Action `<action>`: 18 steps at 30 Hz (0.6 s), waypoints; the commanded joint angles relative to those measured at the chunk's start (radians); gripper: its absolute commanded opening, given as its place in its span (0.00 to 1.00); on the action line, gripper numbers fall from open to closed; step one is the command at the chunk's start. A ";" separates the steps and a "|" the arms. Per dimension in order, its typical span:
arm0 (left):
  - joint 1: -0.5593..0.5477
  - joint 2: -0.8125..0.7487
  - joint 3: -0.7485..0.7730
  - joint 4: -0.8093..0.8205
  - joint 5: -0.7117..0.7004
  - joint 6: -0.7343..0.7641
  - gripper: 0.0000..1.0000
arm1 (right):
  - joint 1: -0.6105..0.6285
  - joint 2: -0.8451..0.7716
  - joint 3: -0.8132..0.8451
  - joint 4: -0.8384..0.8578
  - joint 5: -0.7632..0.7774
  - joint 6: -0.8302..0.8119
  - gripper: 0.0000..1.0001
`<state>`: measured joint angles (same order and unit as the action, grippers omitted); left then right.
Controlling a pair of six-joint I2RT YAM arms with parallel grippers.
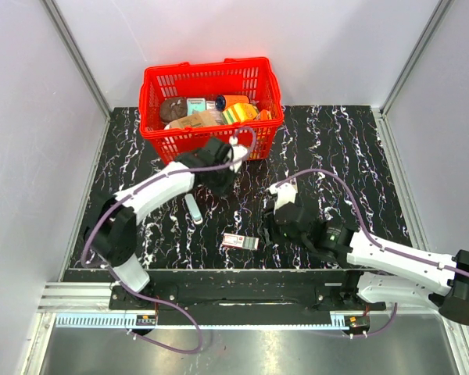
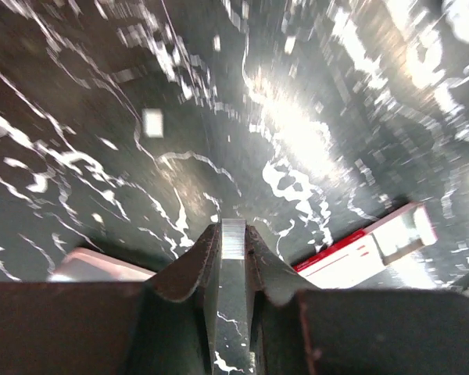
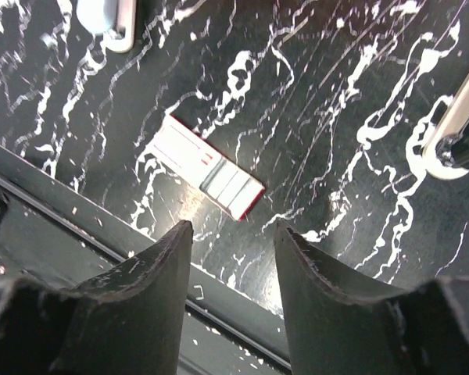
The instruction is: Unload the staples from the stapler
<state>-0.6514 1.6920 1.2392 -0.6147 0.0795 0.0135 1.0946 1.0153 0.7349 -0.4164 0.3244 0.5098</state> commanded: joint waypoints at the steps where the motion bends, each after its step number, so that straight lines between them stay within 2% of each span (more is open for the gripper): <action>1: 0.081 -0.113 0.169 -0.033 0.184 0.000 0.01 | -0.021 0.000 0.098 0.025 0.038 -0.039 0.54; 5: 0.180 -0.173 0.259 -0.028 0.441 -0.067 0.01 | -0.065 -0.007 0.159 0.092 -0.043 -0.047 0.60; 6: 0.211 -0.187 0.267 -0.007 0.512 -0.088 0.01 | -0.079 -0.009 0.172 0.117 -0.073 -0.047 0.66; 8: 0.260 -0.231 0.260 0.074 0.644 -0.166 0.01 | -0.101 -0.017 0.196 0.166 -0.113 -0.034 0.92; 9: 0.285 -0.247 0.249 0.117 0.720 -0.193 0.01 | -0.110 -0.020 0.199 0.201 -0.140 -0.030 0.99; 14: 0.337 -0.282 0.162 0.361 1.027 -0.471 0.01 | -0.133 -0.027 0.215 0.342 -0.225 -0.025 0.99; 18: 0.343 -0.316 0.007 0.779 1.140 -0.790 0.02 | -0.141 -0.023 0.213 0.479 -0.307 -0.011 0.99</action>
<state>-0.3145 1.4044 1.3598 -0.2607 0.9703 -0.4156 0.9665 1.0080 0.9070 -0.1413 0.1253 0.4850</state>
